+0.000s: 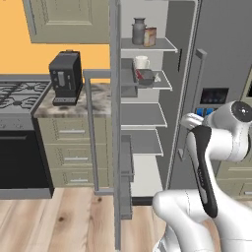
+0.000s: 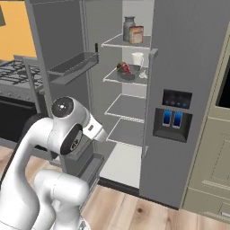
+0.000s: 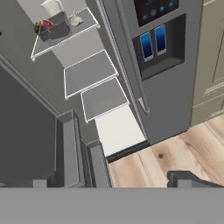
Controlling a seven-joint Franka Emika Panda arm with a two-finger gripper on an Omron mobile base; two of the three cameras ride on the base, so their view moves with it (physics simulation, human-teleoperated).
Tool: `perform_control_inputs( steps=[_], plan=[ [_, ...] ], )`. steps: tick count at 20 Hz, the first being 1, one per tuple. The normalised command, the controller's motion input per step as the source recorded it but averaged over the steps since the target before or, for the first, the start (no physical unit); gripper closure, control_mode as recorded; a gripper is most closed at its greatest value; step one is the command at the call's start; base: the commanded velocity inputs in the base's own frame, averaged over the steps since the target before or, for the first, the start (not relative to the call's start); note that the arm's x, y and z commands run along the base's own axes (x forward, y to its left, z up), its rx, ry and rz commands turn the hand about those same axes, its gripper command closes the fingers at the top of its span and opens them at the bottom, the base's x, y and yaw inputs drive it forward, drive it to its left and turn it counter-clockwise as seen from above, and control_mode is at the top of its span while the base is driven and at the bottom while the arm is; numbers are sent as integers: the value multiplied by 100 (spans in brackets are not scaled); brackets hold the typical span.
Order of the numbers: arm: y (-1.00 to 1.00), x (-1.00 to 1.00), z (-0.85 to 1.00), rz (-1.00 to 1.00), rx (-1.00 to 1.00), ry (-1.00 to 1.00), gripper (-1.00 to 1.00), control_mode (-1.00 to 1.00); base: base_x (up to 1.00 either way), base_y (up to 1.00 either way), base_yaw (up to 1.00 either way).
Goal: Place the tupperware on the second highest shelf of the fridge. Make space for the tupperware among the existing items by rearranging them on the shelves if needed. Close the fridge door when finished.
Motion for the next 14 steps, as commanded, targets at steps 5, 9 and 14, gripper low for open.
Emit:
perform_control_inputs(
  steps=[5,9,14],
  plan=[
    [1,2,0,-1,0,0,-100,-100,0,0,0],
    [10,-12,0,6,-3,1,-100,-100,0,0,0],
    [67,-30,0,20,-22,-4,-100,-100,0,0,0]
  ],
)
